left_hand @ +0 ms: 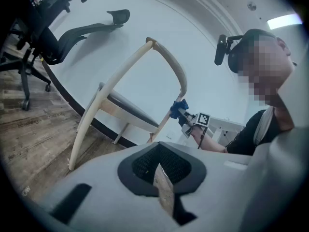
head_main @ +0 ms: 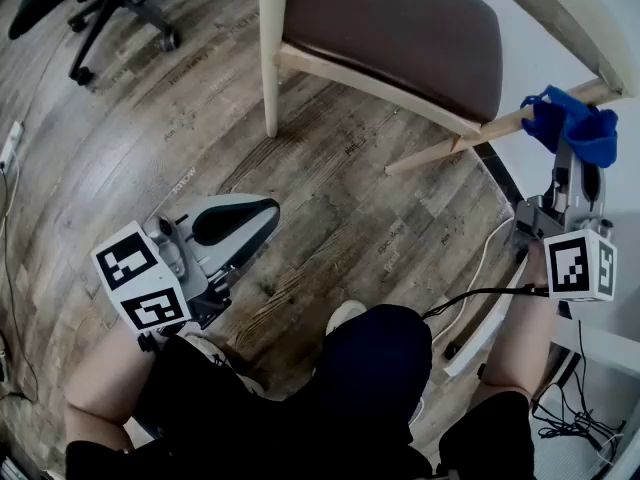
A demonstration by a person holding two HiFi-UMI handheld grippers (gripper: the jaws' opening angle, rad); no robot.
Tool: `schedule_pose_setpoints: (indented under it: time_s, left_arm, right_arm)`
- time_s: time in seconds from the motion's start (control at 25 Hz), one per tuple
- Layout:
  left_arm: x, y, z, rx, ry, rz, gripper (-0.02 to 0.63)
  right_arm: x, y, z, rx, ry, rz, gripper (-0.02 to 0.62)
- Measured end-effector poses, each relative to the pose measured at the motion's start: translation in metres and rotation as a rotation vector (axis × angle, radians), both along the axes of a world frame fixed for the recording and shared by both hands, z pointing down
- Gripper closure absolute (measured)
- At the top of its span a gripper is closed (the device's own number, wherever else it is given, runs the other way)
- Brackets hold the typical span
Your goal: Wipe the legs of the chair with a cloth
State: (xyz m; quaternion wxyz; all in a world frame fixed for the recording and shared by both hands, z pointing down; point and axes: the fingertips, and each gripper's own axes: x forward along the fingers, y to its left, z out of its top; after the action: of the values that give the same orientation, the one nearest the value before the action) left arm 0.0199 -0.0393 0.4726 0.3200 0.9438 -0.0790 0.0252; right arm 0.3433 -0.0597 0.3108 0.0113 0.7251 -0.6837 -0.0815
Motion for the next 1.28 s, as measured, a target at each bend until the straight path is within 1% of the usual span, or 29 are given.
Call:
schedule_pose_setpoints:
  time_s: [0.08, 0.2, 0.32, 0.44, 0.56, 0.72, 0.8, 0.96, 1.0, 1.12, 1.2, 1.28]
  left_arm:
    - [0.001, 0.000, 0.001, 0.000, 0.005, 0.004, 0.601]
    - [0.003, 0.002, -0.002, 0.004, 0.013, 0.015, 0.601]
    - [0.004, 0.003, -0.004, 0.004, 0.020, 0.021, 0.601]
    - [0.004, 0.003, -0.006, 0.005, 0.026, 0.019, 0.601]
    - [0.003, 0.006, -0.010, 0.009, 0.038, 0.020, 0.601]
    - [0.000, 0.008, -0.016, 0.010, 0.052, 0.021, 0.601]
    - [-0.001, 0.008, -0.017, 0.009, 0.057, 0.018, 0.601]
    - [-0.005, 0.006, -0.016, 0.001, 0.063, 0.005, 0.601]
    - [-0.007, 0.006, -0.017, -0.002, 0.065, 0.003, 0.600]
    - [-0.012, 0.005, -0.018, -0.004, 0.067, -0.004, 0.601]
    - [-0.015, 0.005, -0.019, -0.010, 0.070, -0.009, 0.601]
    - [-0.018, 0.005, -0.021, -0.018, 0.082, -0.015, 0.601]
  right_arm:
    - [-0.003, -0.002, -0.018, 0.014, 0.045, 0.009, 0.511]
    - [-0.004, -0.002, -0.035, 0.021, 0.067, 0.030, 0.511]
    - [-0.005, -0.002, -0.038, 0.022, 0.067, 0.048, 0.511]
    - [-0.004, -0.001, -0.029, 0.043, 0.039, 0.060, 0.511]
    - [0.000, 0.003, -0.006, 0.040, -0.002, 0.083, 0.511]
    - [-0.001, 0.001, 0.053, -0.046, -0.087, 0.097, 0.511]
    - [-0.003, -0.001, 0.088, -0.085, -0.112, 0.101, 0.512]
    - [-0.019, -0.014, 0.159, -0.195, -0.093, 0.082, 0.512]
    - [-0.022, -0.017, 0.170, -0.206, -0.087, 0.081, 0.512]
    - [-0.034, -0.023, 0.179, -0.196, -0.066, 0.081, 0.514]
    - [-0.056, -0.029, 0.179, -0.205, -0.059, 0.027, 0.514]
    - [-0.088, -0.041, 0.177, -0.212, -0.039, -0.052, 0.514]
